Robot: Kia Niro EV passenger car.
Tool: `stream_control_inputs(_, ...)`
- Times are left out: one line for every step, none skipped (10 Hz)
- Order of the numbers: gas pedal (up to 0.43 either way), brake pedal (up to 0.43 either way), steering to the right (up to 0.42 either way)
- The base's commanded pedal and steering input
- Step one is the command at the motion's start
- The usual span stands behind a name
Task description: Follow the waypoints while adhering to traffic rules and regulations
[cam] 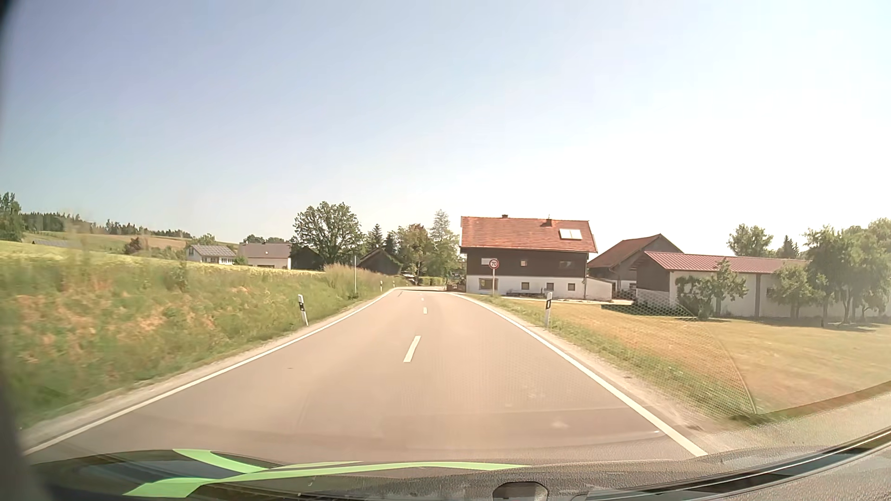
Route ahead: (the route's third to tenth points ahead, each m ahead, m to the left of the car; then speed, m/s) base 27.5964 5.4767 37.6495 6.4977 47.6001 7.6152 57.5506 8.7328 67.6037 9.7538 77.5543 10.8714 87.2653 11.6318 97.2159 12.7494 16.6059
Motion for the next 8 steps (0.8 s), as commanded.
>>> stream_control_inputs(0.169,0.0,-0.02)
stream_control_inputs(0.177,0.0,-0.02)
stream_control_inputs(0.177,0.0,-0.02)
stream_control_inputs(0.177,0.0,-0.02)
stream_control_inputs(0.189,0.0,-0.02)
stream_control_inputs(0.197,0.0,-0.02)
stream_control_inputs(0.197,0.0,-0.02)
stream_control_inputs(0.197,0.0,-0.02)
